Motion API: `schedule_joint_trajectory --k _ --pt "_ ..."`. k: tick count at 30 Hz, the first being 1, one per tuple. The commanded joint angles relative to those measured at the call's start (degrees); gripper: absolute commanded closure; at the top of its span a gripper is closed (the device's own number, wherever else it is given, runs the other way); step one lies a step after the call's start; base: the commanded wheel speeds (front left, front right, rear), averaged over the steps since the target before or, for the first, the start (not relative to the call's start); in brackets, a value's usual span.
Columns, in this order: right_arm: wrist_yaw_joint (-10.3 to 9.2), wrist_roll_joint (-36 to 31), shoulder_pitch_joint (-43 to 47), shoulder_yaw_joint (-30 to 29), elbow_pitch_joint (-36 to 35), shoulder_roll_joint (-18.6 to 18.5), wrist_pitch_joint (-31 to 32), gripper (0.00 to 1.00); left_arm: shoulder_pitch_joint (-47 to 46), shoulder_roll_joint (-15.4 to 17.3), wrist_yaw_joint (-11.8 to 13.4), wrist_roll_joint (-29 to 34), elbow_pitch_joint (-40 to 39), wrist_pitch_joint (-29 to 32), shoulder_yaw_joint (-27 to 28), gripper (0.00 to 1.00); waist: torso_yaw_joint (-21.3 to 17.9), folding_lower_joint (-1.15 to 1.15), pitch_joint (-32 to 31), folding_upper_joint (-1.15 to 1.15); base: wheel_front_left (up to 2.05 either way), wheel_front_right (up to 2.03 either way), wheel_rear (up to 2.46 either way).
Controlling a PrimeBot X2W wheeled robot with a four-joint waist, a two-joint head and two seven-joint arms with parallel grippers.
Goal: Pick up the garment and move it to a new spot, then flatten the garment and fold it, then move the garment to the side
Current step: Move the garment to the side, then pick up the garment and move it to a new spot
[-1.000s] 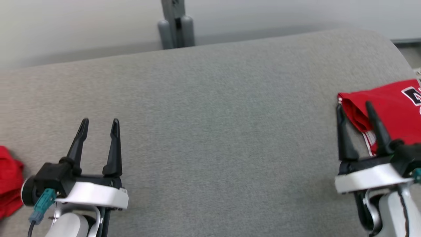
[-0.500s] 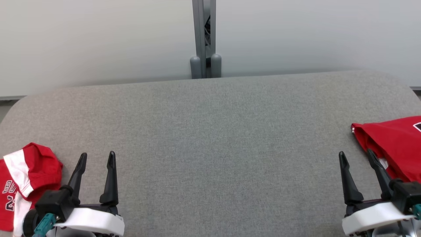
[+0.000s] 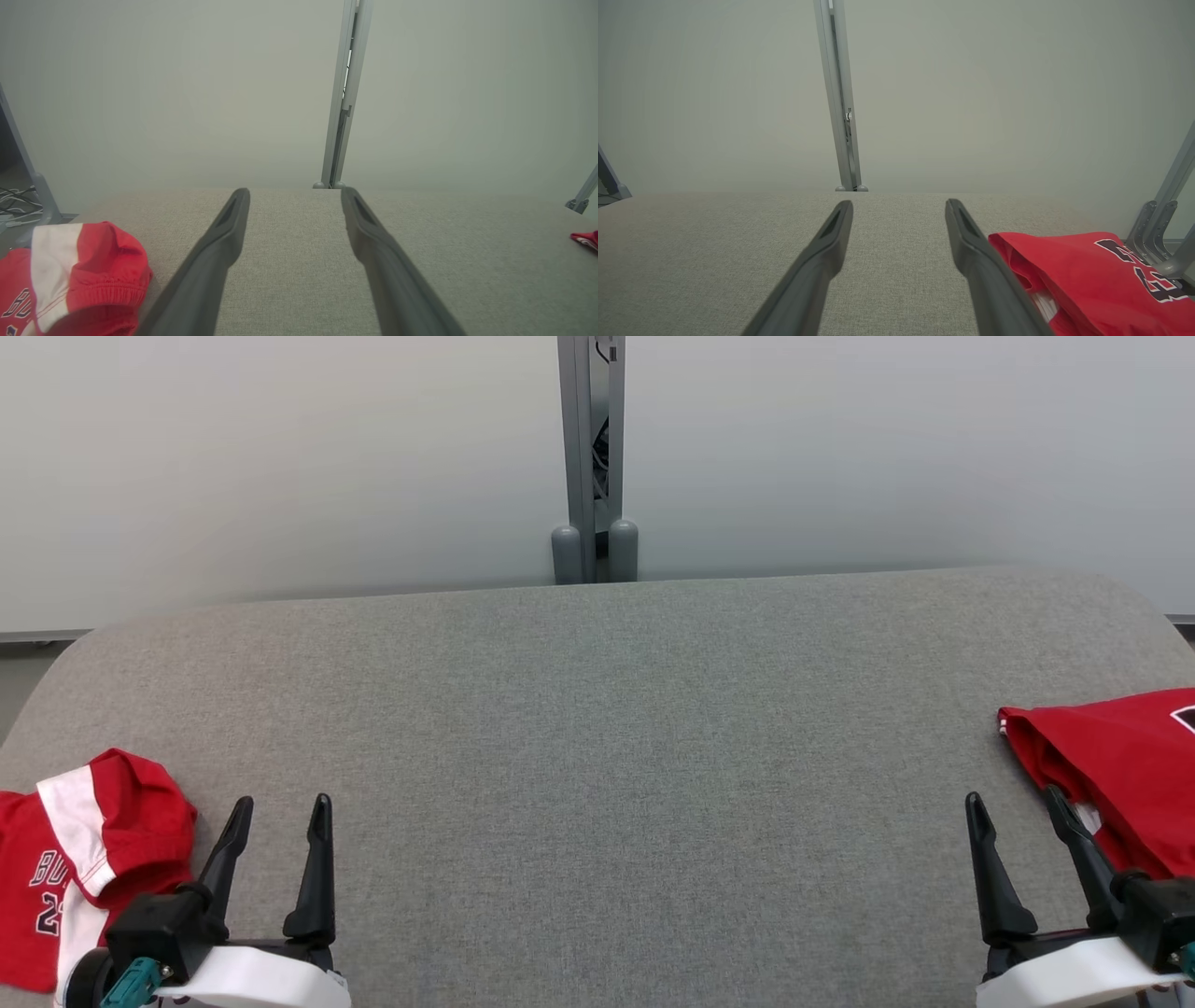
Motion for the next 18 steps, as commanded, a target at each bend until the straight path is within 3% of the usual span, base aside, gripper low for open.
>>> schedule_joint_trajectory --k 1,18 --pt "-0.04 0.3 0.19 0.12 -0.3 -0.16 -0.16 0.0 -0.29 0.29 -0.29 0.12 0.24 -0.13 0.03 0.0 0.01 0.0 0.05 0.0 0.0 0.0 0.0" --pt "-0.04 1.2 0.23 0.59 -0.23 -0.16 -0.5 0.0 -1.21 0.8 -0.02 0.1 0.77 0.25 -0.57 0.0 -0.3 0.0 0.3 0.0 0.0 0.0 0.0"
